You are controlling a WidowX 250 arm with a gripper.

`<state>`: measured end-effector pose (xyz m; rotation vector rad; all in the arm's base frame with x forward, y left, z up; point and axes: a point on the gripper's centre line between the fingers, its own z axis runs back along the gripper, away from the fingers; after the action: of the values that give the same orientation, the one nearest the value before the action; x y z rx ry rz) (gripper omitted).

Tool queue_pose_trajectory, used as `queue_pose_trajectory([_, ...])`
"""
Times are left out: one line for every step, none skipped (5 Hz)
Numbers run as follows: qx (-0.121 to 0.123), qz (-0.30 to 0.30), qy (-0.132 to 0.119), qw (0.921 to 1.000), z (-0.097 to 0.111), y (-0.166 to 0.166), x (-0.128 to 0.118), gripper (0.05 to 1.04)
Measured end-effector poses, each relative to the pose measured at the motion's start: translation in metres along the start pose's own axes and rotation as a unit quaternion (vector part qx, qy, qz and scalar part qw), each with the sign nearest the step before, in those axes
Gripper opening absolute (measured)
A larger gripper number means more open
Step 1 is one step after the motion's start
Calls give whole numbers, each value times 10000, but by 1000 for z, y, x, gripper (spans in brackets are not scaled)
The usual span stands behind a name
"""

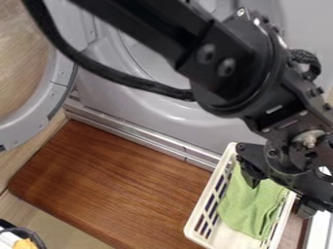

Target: Removed the green cloth from the basket

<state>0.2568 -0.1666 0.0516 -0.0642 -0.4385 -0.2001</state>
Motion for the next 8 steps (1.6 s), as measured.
queue_pose_trajectory([51, -16, 119, 9999, -6, 1, -5, 1000])
queue_pose_trajectory([119, -20, 225, 9997, -13, 6, -6, 1000])
queue_pose_trajectory([184, 107, 264, 9994, -15, 16, -4, 1000])
queue_pose_trajectory([273, 209, 296, 9990, -19, 27, 2, 1000])
queue_pose_trajectory([332, 365, 352, 9982, -27, 38, 6, 1000])
queue_pose_trajectory([410, 403, 497, 9971, -41, 44, 9, 1000])
queue_pose_trajectory([496, 383, 678, 9957, -60, 46, 11, 1000])
queue_pose_trajectory([360, 290, 746, 9961, -81, 43, 14, 945])
